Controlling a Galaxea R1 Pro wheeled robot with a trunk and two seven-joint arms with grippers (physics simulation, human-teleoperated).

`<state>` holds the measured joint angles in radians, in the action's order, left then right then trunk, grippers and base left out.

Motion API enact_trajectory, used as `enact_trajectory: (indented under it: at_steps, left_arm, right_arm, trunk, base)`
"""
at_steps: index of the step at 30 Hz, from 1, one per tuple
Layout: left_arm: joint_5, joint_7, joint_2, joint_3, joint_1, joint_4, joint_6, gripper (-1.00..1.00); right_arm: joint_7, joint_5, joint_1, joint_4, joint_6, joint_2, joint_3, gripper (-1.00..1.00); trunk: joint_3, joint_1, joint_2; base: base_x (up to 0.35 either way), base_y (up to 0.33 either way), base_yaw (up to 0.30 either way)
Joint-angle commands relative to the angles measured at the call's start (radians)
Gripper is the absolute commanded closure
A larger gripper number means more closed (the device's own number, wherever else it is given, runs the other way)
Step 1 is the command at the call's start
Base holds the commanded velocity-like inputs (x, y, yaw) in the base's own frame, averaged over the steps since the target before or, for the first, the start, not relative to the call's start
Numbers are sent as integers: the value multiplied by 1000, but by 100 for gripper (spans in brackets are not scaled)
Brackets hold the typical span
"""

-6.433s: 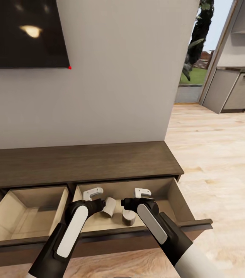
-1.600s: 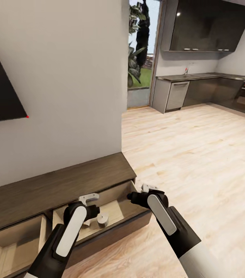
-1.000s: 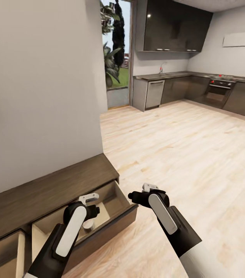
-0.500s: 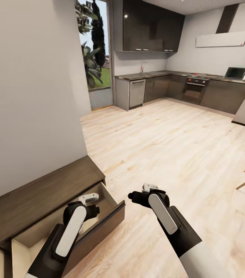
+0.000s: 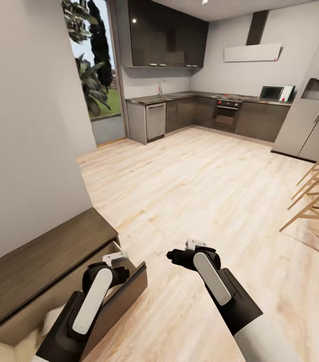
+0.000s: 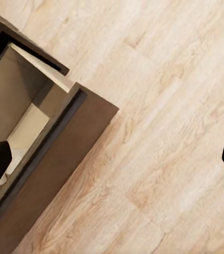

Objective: Place each of the two pumpkins and all three candles from the living room inside a cabinet in the living room (use any cabinet), then make sure every cabinet is closed, and position the cauldron so it is next to a table in the living room.

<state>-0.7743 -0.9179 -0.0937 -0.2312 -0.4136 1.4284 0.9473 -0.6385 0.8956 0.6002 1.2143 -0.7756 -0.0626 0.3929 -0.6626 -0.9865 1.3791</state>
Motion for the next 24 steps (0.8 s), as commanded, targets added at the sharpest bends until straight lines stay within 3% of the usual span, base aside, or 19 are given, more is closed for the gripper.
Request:
enact_trajectory:
  at_steps: [1, 9, 13, 19, 24]
  left_arm:
    - [-10, -10, 0, 0, -1, 1, 2, -100]
    - [-10, -10, 1, 1, -1, -1, 2, -100]
    - [-10, -10, 2, 1, -1, -3, 2, -100]
    - [-10, -10, 3, 1, -1, -5, 2, -100]
    - [-10, -5, 2, 1, -1, -37, 1, -100]
  right_arm:
    - [-10, 9, 1, 1, -1, 0, 1, -100]
    - [-11, 9, 1, -2, -1, 1, -4, -100]
    - [-13, 9, 1, 0, -2, 3, -39, -100]
    - [-12, 3, 1, -11, -39, 36, -128, -100]
    - [-11, 0, 1, -75, -32, 46, -144, -100]
  trunk:
    - [-1, 0, 1]
    - [-1, 0, 1]
    - [-1, 0, 1]
    - [0, 0, 1]
    - [2, 0, 1]
  base:
    - [0, 0, -280]
    - [0, 0, -280]
    - [0, 0, -280]
    - [0, 0, -280]
    - [0, 0, -280]
